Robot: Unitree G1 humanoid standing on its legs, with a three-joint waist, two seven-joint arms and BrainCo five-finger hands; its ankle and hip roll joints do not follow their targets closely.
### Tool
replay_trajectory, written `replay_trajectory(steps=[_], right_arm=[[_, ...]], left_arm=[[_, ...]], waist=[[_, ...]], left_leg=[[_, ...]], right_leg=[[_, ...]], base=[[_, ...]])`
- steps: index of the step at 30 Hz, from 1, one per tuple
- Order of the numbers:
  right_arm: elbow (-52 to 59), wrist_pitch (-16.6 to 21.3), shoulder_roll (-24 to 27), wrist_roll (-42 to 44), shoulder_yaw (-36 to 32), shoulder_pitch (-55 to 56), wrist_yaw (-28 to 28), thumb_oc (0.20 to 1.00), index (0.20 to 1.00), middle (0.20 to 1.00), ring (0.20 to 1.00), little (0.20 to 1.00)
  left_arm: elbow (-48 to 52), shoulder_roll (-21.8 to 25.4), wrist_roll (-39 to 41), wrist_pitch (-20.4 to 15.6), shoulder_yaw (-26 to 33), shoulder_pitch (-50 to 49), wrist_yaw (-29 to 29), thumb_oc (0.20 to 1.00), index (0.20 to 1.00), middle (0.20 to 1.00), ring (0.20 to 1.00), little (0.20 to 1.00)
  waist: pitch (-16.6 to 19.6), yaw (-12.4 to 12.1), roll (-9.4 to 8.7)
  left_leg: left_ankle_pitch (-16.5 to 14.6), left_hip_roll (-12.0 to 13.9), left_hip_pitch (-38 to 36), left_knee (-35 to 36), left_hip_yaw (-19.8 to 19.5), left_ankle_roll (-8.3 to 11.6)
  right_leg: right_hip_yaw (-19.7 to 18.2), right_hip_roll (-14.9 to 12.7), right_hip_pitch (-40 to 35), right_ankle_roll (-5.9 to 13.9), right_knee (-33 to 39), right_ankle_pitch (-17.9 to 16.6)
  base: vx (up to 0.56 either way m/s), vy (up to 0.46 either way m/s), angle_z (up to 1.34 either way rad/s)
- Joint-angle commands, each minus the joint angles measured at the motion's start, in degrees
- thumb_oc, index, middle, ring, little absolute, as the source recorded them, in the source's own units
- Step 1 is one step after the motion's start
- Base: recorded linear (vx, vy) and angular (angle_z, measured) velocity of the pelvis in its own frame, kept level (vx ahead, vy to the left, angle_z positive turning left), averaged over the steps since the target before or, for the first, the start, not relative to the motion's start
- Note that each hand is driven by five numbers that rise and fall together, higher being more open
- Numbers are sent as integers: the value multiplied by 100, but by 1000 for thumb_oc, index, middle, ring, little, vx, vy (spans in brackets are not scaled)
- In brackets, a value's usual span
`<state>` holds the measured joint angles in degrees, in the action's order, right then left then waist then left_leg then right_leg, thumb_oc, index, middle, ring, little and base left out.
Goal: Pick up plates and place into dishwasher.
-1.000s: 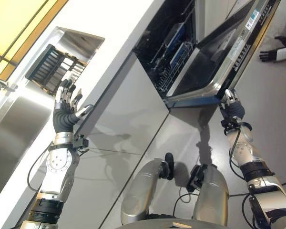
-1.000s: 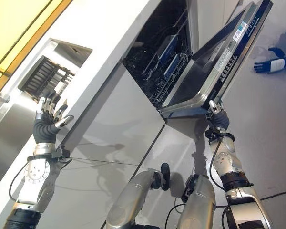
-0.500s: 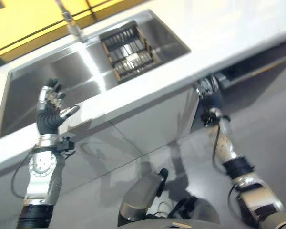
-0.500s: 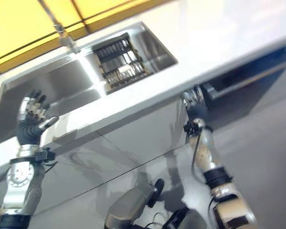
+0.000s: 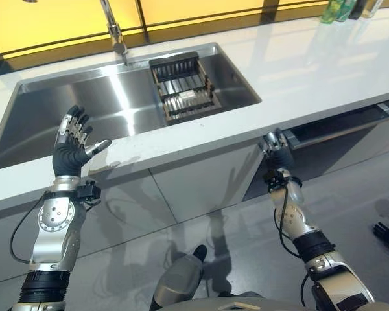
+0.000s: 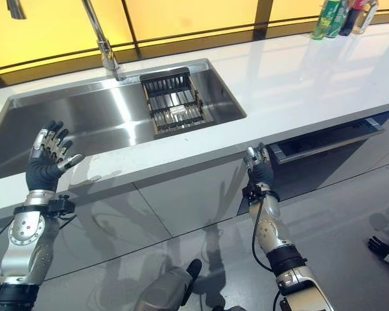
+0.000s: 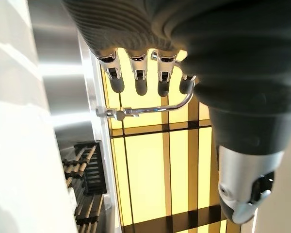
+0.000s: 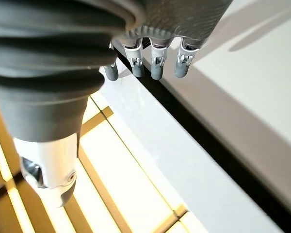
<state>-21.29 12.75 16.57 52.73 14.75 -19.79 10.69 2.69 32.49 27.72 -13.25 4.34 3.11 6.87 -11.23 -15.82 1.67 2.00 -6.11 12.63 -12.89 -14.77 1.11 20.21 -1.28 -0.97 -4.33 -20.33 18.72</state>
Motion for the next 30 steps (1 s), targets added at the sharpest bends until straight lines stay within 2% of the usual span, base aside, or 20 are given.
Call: replay_trajectory(steps=[1,3,4,10,13,17,20,22,23,24,26,28,30], right_arm=[[801,209,-222,-611,166,-590,126,1000,1000,1000,1000,1000],[943,45,-223,-684,77,-325,339,1000,1000,1000,1000,1000],[1109,-66,-243,-740,7,-47,452,1000,1000,1000,1000,1000],[1649,-642,-210,-953,-90,1134,909,1000,1000,1000,1000,1000],[1938,-786,-277,-858,-133,1651,1411,1000,1000,1000,1000,1000],[2344,-855,-231,-613,-279,2209,2233,1000,1000,1000,1000,1000],[2678,-652,-81,-709,-449,2391,2822,1000,1000,1000,1000,1000],[2875,-438,-6,-794,-559,2359,3113,1000,1000,1000,1000,1000],[2980,-199,27,-1008,-626,2278,3350,1000,1000,1000,1000,1000],[3034,-32,38,-1155,-651,2224,3440,1000,1000,1000,1000,1000],[3379,137,155,-1692,-710,2012,3635,1000,1000,1000,1000,1000],[3678,91,275,-2351,-698,1694,3451,1000,1000,1000,1000,1000],[3825,66,415,-3090,-631,1368,2970,1000,1000,1000,1000,1000]], left_arm=[[-12,50,-393,577,-509,526,475,1000,1000,1000,1000,1000],[-73,-64,-280,939,-592,496,608,1000,1000,1000,1000,1000],[-92,-170,-284,998,-602,404,712,1000,1000,1000,1000,1000],[144,-334,-234,1175,-410,65,877,1000,1000,1000,1000,1000],[269,-445,-208,1188,-384,-72,1036,1000,1000,1000,1000,1000],[428,-591,-216,1099,-322,-288,1235,1000,1000,1000,1000,1000],[568,-656,-96,1067,-286,-393,1388,1000,1000,1000,1000,1000],[578,-656,32,1037,-287,-357,1417,1000,1000,1000,1000,1000],[569,-662,108,1022,-328,-283,1441,1000,1000,1000,1000,1000],[558,-665,144,986,-362,-239,1478,1000,1000,1000,1000,1000],[538,-664,272,918,-444,-84,1532,1000,1000,1000,1000,1000],[441,-675,408,923,-537,185,1509,1000,1000,1000,1000,1000],[318,-698,549,813,-658,422,1483,1000,1000,1000,1000,1000]], waist=[[454,325,-240],[543,420,-277],[613,485,-300],[844,748,-304],[891,884,-286],[826,1071,-225],[709,1195,-170],[645,1304,-153],[607,1414,-182],[591,1464,-193],[599,1623,-236],[659,1758,-203],[736,1811,-129]], left_leg=[[-469,-221,-691,444,239,-454],[-462,-151,-759,551,283,-429],[-448,-93,-797,614,320,-406],[-334,204,-909,867,496,-233],[-263,341,-858,852,602,-89],[-209,466,-597,629,749,87],[-288,481,-395,287,918,152],[-330,526,-298,-67,1295,196],[-420,597,-273,-426,1709,199],[-477,634,-272,-577,1868,188],[-719,614,-472,-868,2373,40],[-832,690,-814,-647,2795,-39],[-900,718,-1182,-142,2926,-45]], right_leg=[[-1518,-327,-28,734,1102,-1461],[-1546,-289,-62,714,1287,-1462],[-1557,-267,-94,709,1406,-1490],[-1527,-129,-166,616,1679,-1507],[-1525,-69,-215,564,1824,-1531],[-1535,-57,-170,490,1833,-1518],[-1514,-69,-70,420,1739,-1467],[-1434,-109,-70,389,1725,-1459],[-1330,-176,-86,363,1709,-1456],[-1288,-201,-94,354,1694,-1454],[-1176,-283,-54,350,1603,-1459],[-1021,-307,-47,376,1557,-1459],[-869,-333,-86,437,1553,-1437]], base=[[-141,-118,20],[-135,-133,36],[-149,-152,35],[-152,-141,9],[-128,-130,0],[-158,-70,-4],[-190,3,-5],[-172,25,-4],[-144,45,9],[-152,87,20],[-89,134,24],[-32,175,14],[13,219,56]])
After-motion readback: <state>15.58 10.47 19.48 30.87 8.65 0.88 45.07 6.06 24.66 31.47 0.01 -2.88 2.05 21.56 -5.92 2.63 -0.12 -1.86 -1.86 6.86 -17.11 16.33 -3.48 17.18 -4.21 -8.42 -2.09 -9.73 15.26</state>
